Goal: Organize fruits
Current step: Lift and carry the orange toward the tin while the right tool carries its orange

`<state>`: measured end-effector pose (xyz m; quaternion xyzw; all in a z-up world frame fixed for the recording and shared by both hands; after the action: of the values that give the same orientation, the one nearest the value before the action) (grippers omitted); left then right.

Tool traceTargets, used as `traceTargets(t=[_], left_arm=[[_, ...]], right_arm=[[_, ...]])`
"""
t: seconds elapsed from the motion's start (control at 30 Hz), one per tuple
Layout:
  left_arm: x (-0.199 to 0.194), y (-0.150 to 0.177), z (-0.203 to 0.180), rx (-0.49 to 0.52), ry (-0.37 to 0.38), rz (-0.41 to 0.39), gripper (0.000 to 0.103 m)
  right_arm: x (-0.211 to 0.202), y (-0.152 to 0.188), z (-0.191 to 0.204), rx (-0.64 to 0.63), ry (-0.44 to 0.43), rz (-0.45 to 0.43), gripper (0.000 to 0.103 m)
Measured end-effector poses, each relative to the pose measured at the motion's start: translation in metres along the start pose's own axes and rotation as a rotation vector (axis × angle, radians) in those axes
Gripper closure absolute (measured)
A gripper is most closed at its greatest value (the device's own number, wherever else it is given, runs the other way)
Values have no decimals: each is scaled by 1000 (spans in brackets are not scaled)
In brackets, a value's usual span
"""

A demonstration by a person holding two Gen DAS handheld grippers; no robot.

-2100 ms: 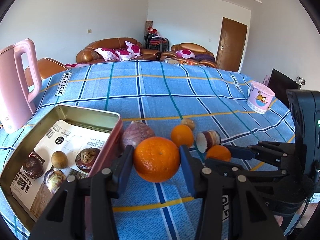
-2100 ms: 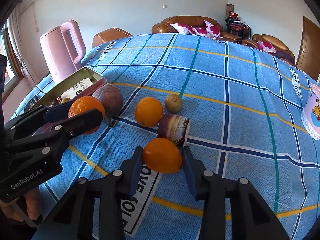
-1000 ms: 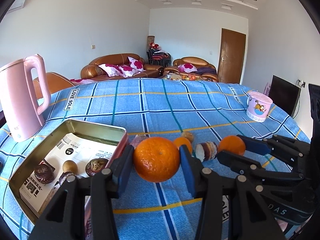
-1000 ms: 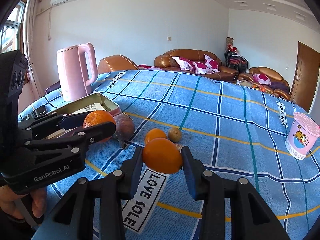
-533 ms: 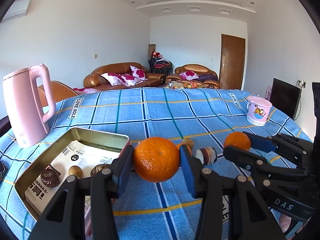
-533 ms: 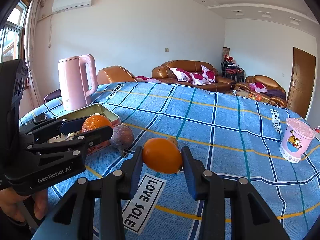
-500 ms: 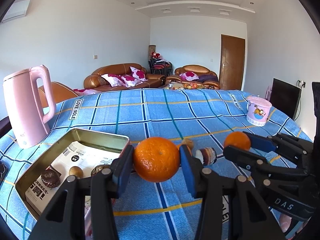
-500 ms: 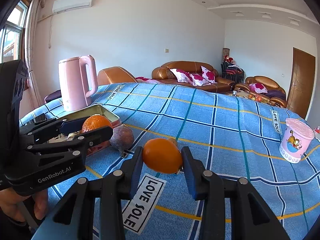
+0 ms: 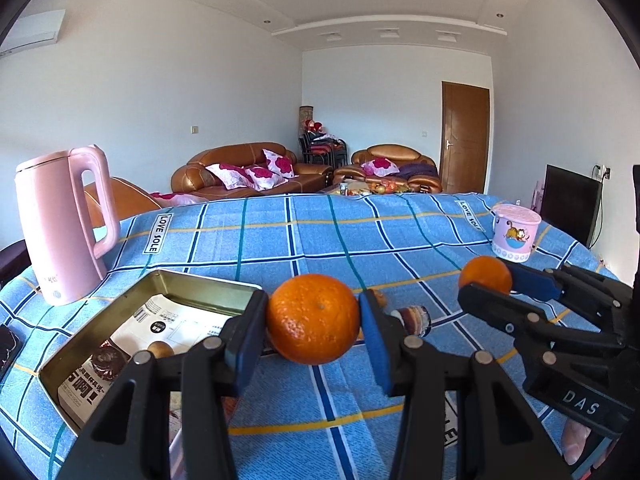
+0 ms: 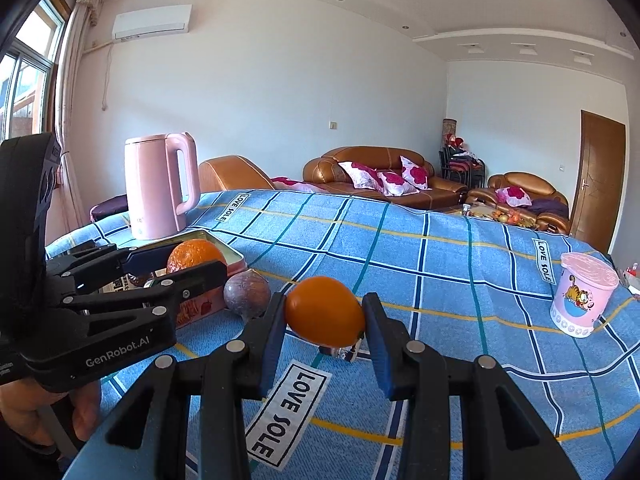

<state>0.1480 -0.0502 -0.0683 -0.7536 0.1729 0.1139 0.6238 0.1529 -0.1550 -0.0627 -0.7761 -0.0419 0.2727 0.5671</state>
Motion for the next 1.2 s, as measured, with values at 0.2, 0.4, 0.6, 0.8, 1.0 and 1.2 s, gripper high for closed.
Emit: traceTargets(t=[0.2, 0.4, 0.6, 0.8, 1.0, 1.2], left_arm=[[-4, -1, -1, 4, -5, -22, 55], [-9, -3, -1, 4, -8, -47, 55], [-11, -4, 3, -10, -16, -61, 55], [-18, -4, 8, -15, -42, -77, 55], [-29, -10, 22, -26, -68, -81, 55], [-37, -16, 56, -56, -125, -58, 55]], right_arm=[[-6, -1, -3, 9, 15, -28, 62], [-11, -2, -4, 15, 25, -54, 62], [-14, -3, -6, 14, 35, -62, 62], [-18, -5, -3, 0, 49, -79, 62], [-15, -9, 7, -2, 23, -75, 62], [-4, -28, 33, -18, -54, -77, 62]])
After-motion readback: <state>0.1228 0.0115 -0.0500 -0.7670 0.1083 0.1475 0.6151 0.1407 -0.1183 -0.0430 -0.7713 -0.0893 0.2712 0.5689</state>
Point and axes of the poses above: each gripper's, at about its wrist camera, not at the fingertips, and x roughly the way its jaws point, z to its left, y to its underside, the point moved 7 cm from there along x, roughly the way its jaws point, and after that the axes turned 12 degrees about -x, right-handed, at the moved point
